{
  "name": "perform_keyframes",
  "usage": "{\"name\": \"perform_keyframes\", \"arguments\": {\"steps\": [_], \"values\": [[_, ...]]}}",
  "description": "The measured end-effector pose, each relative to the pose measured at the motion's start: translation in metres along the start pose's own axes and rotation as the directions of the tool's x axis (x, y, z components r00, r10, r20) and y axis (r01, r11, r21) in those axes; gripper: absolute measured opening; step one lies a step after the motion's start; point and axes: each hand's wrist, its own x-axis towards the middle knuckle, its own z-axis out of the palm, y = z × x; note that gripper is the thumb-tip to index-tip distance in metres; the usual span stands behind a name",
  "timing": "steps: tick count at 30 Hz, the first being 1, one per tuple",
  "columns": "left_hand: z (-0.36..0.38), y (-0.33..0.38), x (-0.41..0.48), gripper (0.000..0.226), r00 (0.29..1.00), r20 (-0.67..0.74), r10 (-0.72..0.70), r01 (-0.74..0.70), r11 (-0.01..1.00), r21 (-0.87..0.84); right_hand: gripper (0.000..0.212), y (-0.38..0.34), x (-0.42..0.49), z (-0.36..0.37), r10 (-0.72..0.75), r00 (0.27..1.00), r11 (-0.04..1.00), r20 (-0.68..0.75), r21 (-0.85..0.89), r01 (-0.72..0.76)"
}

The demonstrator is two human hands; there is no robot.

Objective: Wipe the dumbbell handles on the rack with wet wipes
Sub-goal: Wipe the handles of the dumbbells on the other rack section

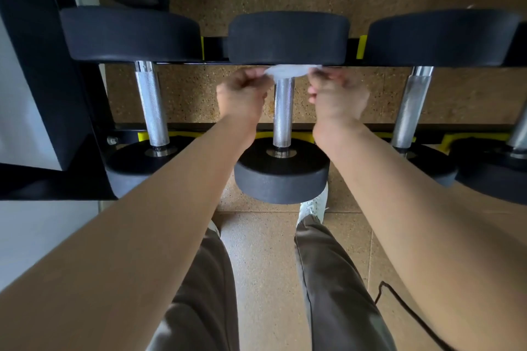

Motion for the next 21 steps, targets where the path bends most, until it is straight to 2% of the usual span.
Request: {"name": "perform_keyframes", "arguments": {"steps": [3,5,7,10,13,17,19,21], "values": [[0.004,-0.003,0.004,0.011,0.994,0.002,0.113,-0.112,0.985,0.132,0.021,0.004,0.015,-0.009,0.039,0.996,0.999,-0.076,-0.019,-0.041],[-0.003,-0.007,0.005,0.009,0.993,-0.002,0.119,-0.117,0.977,0.176,0.013,0.006,0.014,-0.007,0.091,0.996,0.996,-0.015,-0.009,-0.091],[-0.008,-0.011,0.012,0.013,0.997,-0.066,0.049,-0.037,0.984,0.175,0.011,0.007,0.009,-0.001,0.108,0.989,0.994,0.102,-0.012,-0.108],[-0.013,-0.011,0.023,0.021,0.983,-0.161,-0.09,0.108,0.988,0.107,0.011,0.007,0.002,0.003,0.031,0.98,0.998,0.195,-0.057,-0.02],[-0.01,-0.008,0.021,0.018,0.992,-0.108,-0.07,0.085,0.987,0.139,0.013,0.008,0.006,-0.005,-0.009,0.988,0.997,0.157,-0.08,0.021],[-0.01,-0.009,0.005,0.009,0.993,0.051,0.103,-0.113,0.955,0.274,0.008,0.015,0.019,-0.021,0.061,0.997,0.99,0.052,-0.128,-0.054],[-0.016,-0.013,0.005,0.012,0.996,0.042,0.083,-0.092,0.944,0.317,0.011,0.017,0.019,-0.021,0.063,0.992,0.987,0.113,-0.155,-0.045],[-0.026,-0.019,0.008,0.018,0.999,-0.027,0.023,-0.012,0.937,0.348,0.01,0.015,0.014,-0.018,0.031,0.973,0.985,0.228,-0.171,0.008]]}}
